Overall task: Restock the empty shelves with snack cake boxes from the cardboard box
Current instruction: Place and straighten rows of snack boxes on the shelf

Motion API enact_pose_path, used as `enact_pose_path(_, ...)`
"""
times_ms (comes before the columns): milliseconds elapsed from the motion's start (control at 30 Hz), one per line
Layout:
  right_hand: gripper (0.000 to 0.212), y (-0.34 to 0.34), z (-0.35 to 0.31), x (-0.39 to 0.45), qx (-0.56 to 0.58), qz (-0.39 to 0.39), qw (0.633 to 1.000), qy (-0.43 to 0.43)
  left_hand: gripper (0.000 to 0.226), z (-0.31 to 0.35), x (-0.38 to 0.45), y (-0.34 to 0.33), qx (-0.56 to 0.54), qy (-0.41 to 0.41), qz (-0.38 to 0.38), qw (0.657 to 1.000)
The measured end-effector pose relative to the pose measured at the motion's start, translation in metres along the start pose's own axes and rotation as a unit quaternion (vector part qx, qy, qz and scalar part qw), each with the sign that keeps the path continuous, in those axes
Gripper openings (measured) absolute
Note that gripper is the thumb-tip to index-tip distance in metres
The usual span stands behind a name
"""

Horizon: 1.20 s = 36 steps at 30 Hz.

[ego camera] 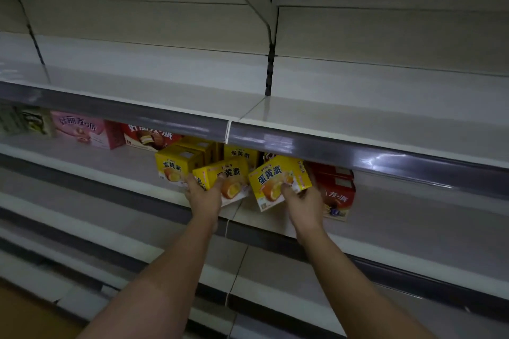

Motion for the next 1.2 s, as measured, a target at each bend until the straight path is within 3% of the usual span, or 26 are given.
enact_pose_path(133, 0.061, -0.003, -0.026, 0.003, -0.084, 0.05, 0.994, 0.05, 0.061, -0.004, 0.018, -0.006, -0.028, 0.028, -0.083, 0.996)
enact_pose_path(233, 0.061, -0.006, -0.034, 0.003, -0.146, 0.105, 0.981, 0.069, 0.063, -0.01, 0.032, -0.008, 0.049, 0.042, -0.154, 0.986)
enact_pose_path(367, 0.062, -0.016, -0.039, 0.009, -0.191, 0.146, 0.968, 0.071, 0.065, -0.027, 0.039, -0.02, 0.097, 0.1, -0.29, 0.947)
enact_pose_path(433, 0.064, -0.021, -0.03, 0.019, -0.126, 0.149, 0.98, 0.029, 0.062, -0.038, 0.043, -0.026, 0.138, 0.126, -0.349, 0.918)
enact_pose_path(500, 0.062, -0.025, -0.013, 0.028, 0.009, 0.149, 0.989, -0.021, 0.061, -0.057, 0.056, -0.03, 0.154, 0.147, -0.376, 0.902)
enact_pose_path(600, 0.063, -0.036, 0.019, 0.032, 0.257, 0.146, 0.949, -0.108, 0.044, -0.053, 0.058, -0.023, 0.13, 0.164, -0.379, 0.902)
enact_pose_path(667, 0.064, -0.047, 0.038, 0.028, 0.339, 0.122, 0.92, -0.153, 0.037, -0.044, 0.059, -0.02, 0.128, 0.146, -0.374, 0.907)
enact_pose_path(767, 0.056, -0.056, 0.056, 0.026, 0.253, 0.088, 0.947, -0.178, 0.049, -0.035, 0.063, -0.019, 0.133, 0.107, -0.364, 0.915)
enact_pose_path(833, 0.052, -0.053, 0.058, 0.026, 0.097, 0.067, 0.978, -0.173, 0.035, -0.034, 0.062, -0.02, 0.119, 0.102, -0.361, 0.919)
enact_pose_path(933, 0.049, -0.052, 0.056, 0.02, -0.101, 0.027, 0.977, -0.186, 0.026, -0.04, 0.065, -0.022, 0.115, 0.112, -0.35, 0.923)
enact_pose_path(1067, 0.059, -0.064, 0.04, 0.032, -0.103, 0.009, 0.99, -0.092, 0.025, -0.043, 0.064, -0.024, 0.163, 0.094, -0.356, 0.915)
enact_pose_path(1200, 0.036, -0.078, 0.035, 0.047, -0.03, -0.016, 0.994, -0.102, 0.034, -0.043, 0.058, -0.027, 0.2, 0.069, -0.407, 0.888)
Point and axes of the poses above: each hand's wrist, its own x-axis towards the middle knuckle, its own y-axis out of the back of the hand, z = x × y, the point moved 9 cm from there along x, towards the middle knuckle, and after that the axes turned 1 degree about x, right-handed, at the moved point
